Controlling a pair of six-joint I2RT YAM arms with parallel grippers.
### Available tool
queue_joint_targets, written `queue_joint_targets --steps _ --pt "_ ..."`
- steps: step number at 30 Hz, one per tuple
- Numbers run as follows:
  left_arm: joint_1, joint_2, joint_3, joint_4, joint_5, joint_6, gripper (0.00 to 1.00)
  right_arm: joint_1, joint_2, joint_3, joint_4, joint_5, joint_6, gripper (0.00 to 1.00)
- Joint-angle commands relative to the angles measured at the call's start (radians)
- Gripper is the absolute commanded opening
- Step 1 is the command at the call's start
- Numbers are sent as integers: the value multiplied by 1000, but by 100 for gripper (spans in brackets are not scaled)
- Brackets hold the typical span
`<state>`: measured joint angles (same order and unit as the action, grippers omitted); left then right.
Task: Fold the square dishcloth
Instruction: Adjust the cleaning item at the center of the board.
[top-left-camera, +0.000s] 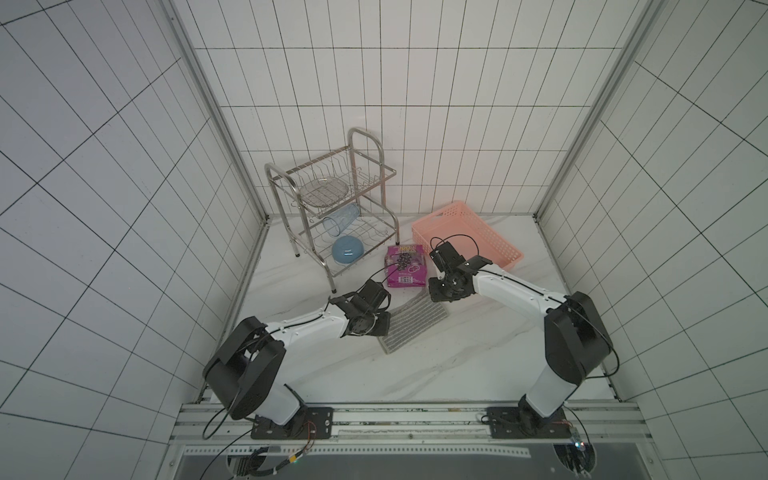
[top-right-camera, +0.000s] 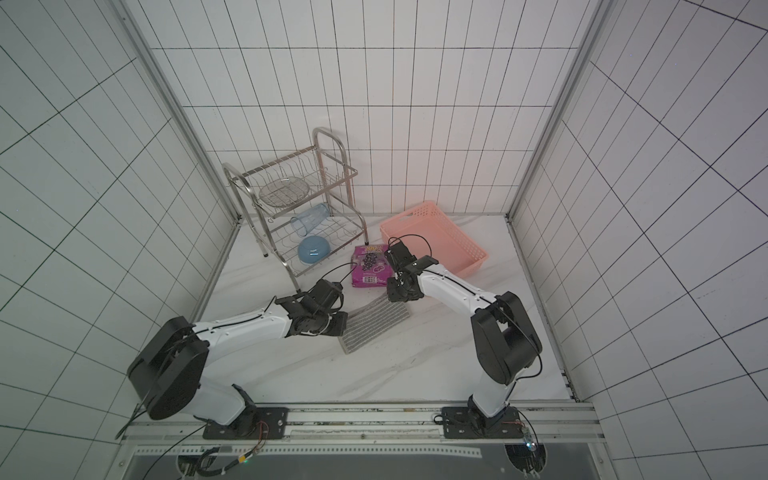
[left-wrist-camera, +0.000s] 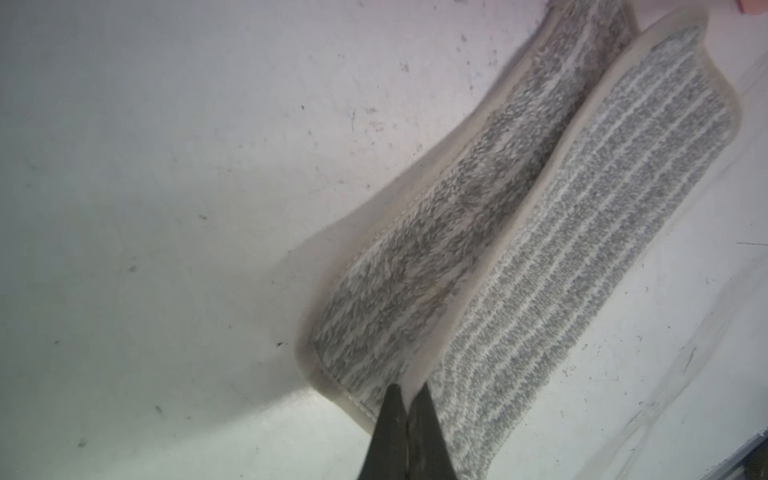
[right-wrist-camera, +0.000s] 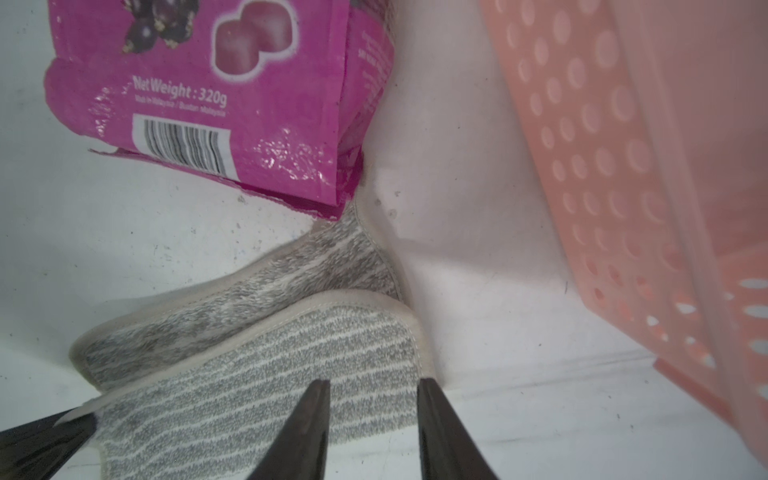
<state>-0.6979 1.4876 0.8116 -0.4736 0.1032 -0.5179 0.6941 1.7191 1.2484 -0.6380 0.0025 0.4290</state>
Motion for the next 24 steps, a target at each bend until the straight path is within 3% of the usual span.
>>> queue_joint_targets --steps 1,7,18,24 --pt "11 -27 32 -9 -30 10 0 6 35 0 12 -13 -6 32" --pt "18 -9 31 -9 -57 9 0 14 52 3 26 -42 -12 24" --pt "26 44 23 9 -154 -6 0 21 134 13 54 -38 1 24" --pt "32 62 21 10 -213 -19 20 6 189 14 60 -32 4 26"
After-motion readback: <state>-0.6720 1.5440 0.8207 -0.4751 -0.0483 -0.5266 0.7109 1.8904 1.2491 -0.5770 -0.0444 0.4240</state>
